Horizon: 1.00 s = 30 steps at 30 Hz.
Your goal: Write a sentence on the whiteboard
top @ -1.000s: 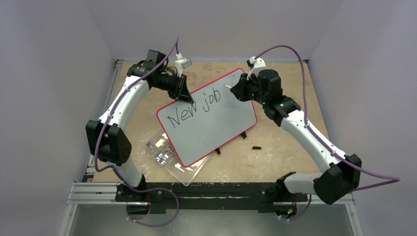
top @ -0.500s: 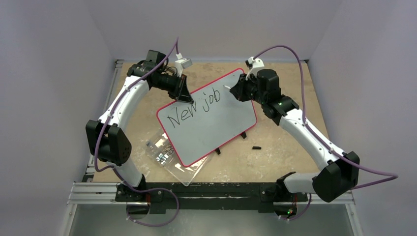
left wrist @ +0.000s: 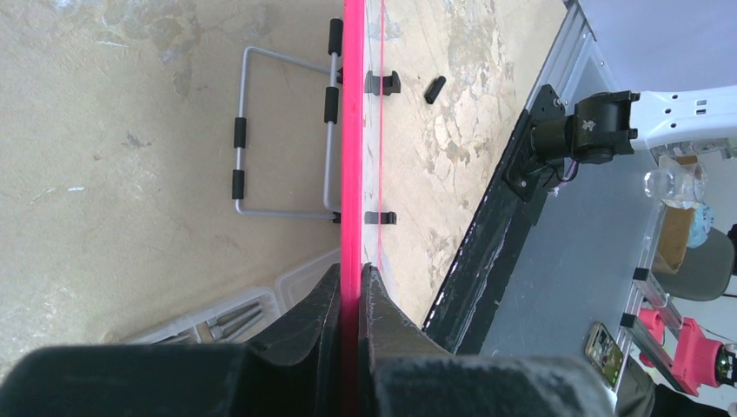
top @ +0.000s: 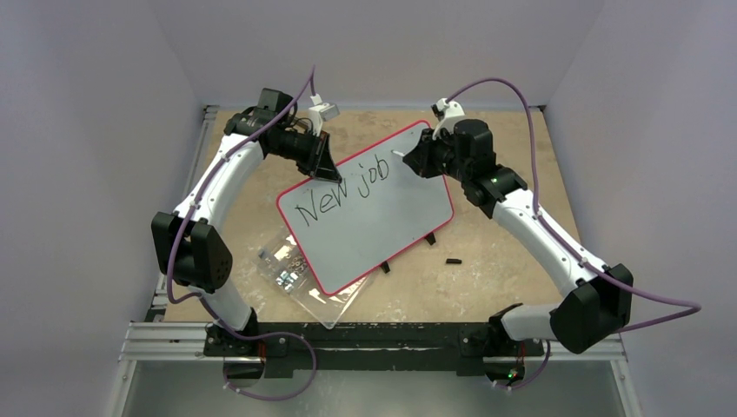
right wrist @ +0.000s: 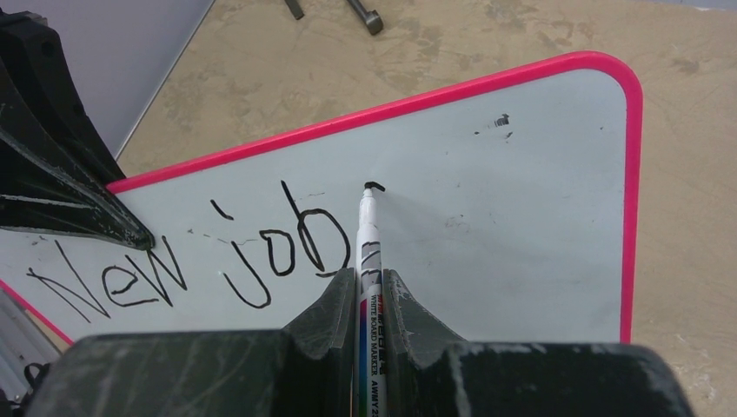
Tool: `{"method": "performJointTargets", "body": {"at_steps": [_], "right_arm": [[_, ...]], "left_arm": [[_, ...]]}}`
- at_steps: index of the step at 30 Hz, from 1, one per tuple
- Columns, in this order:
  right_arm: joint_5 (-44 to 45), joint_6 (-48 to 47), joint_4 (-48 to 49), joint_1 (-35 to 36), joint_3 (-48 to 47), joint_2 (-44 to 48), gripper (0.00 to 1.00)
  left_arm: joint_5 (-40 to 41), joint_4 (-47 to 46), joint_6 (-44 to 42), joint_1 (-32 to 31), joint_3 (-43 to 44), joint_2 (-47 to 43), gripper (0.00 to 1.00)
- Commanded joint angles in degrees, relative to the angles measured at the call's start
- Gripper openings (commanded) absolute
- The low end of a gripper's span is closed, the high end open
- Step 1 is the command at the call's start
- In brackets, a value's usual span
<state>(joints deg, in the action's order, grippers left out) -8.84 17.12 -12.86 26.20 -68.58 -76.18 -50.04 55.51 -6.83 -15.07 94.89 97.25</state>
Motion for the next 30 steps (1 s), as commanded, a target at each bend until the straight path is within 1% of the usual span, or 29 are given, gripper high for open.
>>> {"method": "performJointTargets", "body": {"at_steps": [1,16,30], "right_arm": [[-2.7,0.4,1.4,0.0,-1.8,-0.6,0.0],[-4.4,0.4,1.4,0.0,1.8,0.3,0.0],[-2.4,0.2,0.6,0.0,3.6,1.6,0.0]], "left_arm": [[0.3,-2.0,-1.6,-0.1,1.0,-3.3,0.0],[0.3,-2.0,-1.6,-0.1,0.9,-3.4,0.0],[0.2,-2.0,-1.7,-0.1,0.9,-3.5,0.0]]}}
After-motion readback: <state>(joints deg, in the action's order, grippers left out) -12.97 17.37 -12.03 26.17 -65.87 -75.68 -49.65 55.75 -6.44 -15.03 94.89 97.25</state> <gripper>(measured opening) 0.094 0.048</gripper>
